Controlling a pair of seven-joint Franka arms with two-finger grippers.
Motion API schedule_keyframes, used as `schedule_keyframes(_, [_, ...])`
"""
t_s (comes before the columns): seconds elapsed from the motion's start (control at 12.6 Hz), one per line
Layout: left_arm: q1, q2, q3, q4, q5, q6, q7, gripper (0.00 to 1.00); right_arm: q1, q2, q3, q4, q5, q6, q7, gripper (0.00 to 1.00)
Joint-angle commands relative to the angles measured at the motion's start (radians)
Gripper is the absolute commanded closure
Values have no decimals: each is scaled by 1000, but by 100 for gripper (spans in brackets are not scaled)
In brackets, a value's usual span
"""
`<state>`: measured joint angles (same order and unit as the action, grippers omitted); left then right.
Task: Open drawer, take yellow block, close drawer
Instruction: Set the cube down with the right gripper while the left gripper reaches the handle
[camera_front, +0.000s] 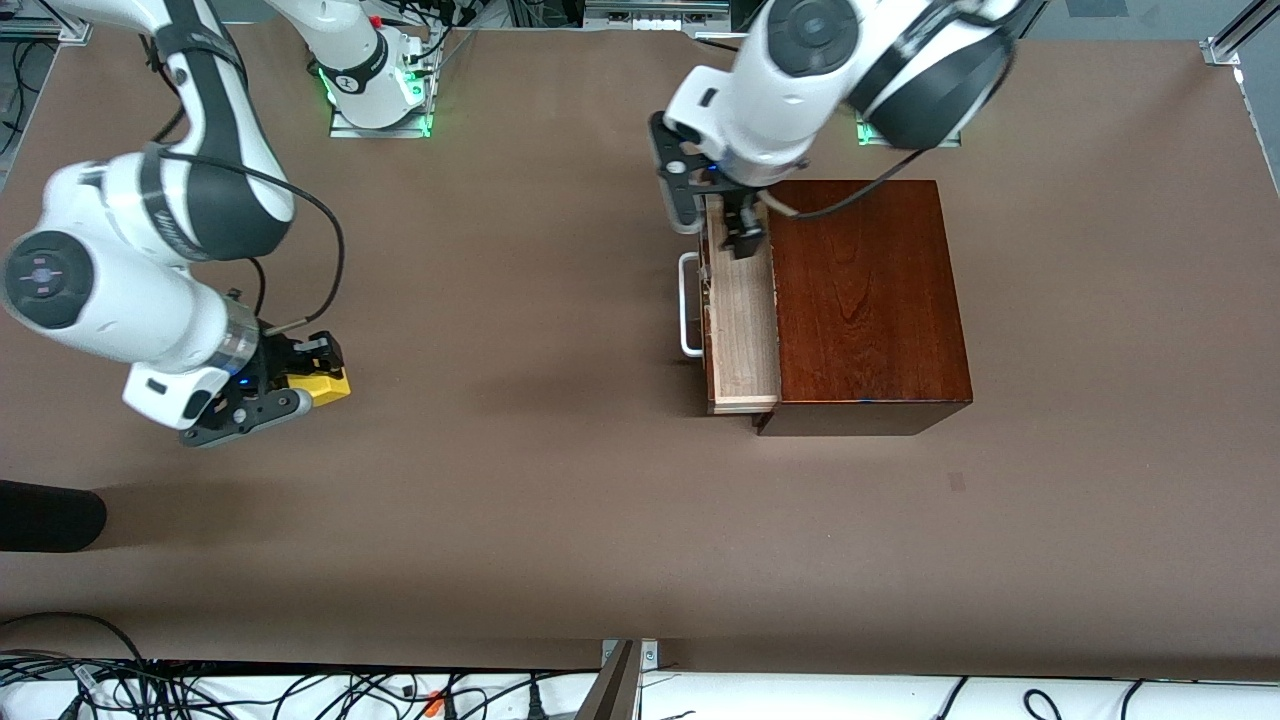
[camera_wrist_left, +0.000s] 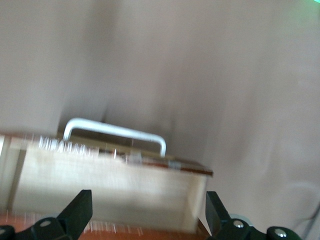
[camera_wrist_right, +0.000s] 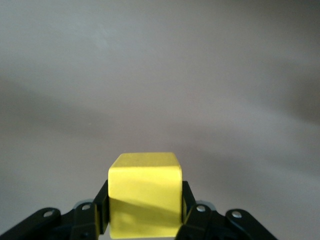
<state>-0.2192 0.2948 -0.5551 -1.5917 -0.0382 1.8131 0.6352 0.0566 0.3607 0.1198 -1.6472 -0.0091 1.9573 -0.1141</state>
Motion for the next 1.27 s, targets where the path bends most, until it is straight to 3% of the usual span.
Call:
schedule_keyframes(0.0, [-54, 90, -2, 44, 79, 67, 164, 0, -12, -85, 0, -245, -11, 174, 80, 89])
schedule_keyframes(0.08, [-74, 113, -2, 42, 137, 83, 188, 0, -14, -77, -5, -299, -9, 252, 86, 84])
schedule_keyframes(0.32, [-114, 187, -2, 38, 268, 101, 273, 0, -24, -32, -16, -432, -6, 466, 86, 82])
schedule_keyframes(0.56, [-120, 237, 4, 32, 305, 114, 259, 0, -27, 32, -43, -456, -6, 553, 137, 82])
schedule_keyframes(0.96, [-118, 309, 9, 27, 477, 124, 115, 0, -27, 70, -63, -470, -5, 589, 151, 69])
schedule_keyframes(1.03, [-118, 317, 9, 27, 492, 126, 92, 0, -29, 70, -63, -470, -5, 588, 151, 44])
schedule_keyframes(1.11, [-118, 319, 9, 27, 497, 124, 83, 0, -27, 69, -63, -470, -3, 589, 151, 0])
schedule_keyframes(1.19, [-115, 319, 9, 27, 497, 118, 80, 0, -27, 60, -63, -462, -5, 583, 151, 0])
